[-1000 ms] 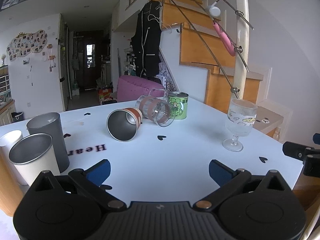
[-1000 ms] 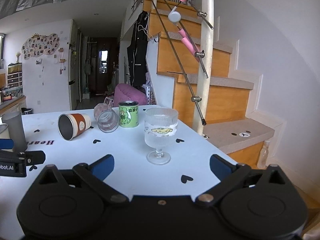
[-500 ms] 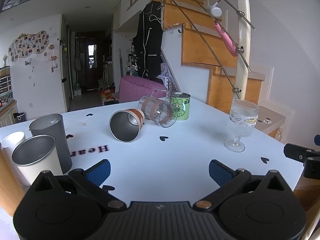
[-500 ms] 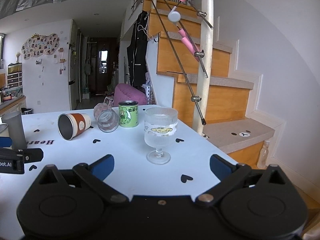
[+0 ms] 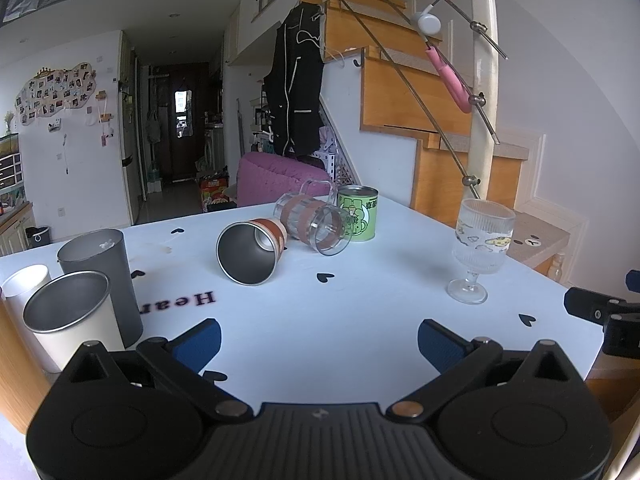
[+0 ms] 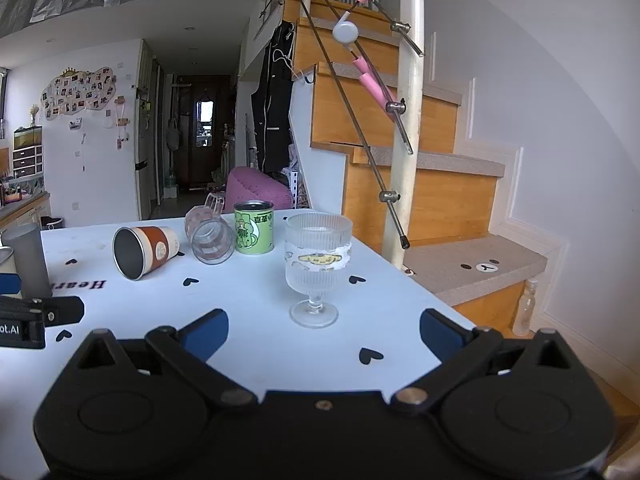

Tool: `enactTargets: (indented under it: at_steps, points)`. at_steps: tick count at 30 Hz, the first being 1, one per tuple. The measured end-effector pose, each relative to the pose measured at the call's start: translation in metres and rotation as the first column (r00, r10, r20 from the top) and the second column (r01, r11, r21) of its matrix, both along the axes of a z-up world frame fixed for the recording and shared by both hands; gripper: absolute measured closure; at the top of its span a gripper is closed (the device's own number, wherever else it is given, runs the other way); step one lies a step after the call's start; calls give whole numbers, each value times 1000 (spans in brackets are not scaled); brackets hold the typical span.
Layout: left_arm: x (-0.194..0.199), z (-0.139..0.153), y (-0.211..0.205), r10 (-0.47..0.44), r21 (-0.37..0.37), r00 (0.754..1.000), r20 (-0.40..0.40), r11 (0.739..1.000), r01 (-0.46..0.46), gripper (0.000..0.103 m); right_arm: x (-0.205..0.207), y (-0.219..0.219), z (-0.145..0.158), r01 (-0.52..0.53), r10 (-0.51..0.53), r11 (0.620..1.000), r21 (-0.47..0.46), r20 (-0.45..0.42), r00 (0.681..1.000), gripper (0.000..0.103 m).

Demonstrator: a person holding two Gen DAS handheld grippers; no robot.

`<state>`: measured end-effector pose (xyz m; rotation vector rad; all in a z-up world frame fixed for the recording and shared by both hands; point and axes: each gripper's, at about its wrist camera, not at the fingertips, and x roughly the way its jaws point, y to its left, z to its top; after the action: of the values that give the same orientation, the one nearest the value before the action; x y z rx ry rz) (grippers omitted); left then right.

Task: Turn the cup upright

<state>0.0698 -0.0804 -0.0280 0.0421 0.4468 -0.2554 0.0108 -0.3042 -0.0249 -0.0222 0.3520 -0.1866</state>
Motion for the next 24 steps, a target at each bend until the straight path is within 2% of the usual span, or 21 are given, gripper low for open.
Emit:
enactTargets:
  at_steps: [24]
  points:
    - [-1, 1, -2, -3, 2, 1000, 0, 1000, 3, 0, 0, 1, -1, -3, 3, 1000, 9, 3, 1000, 0]
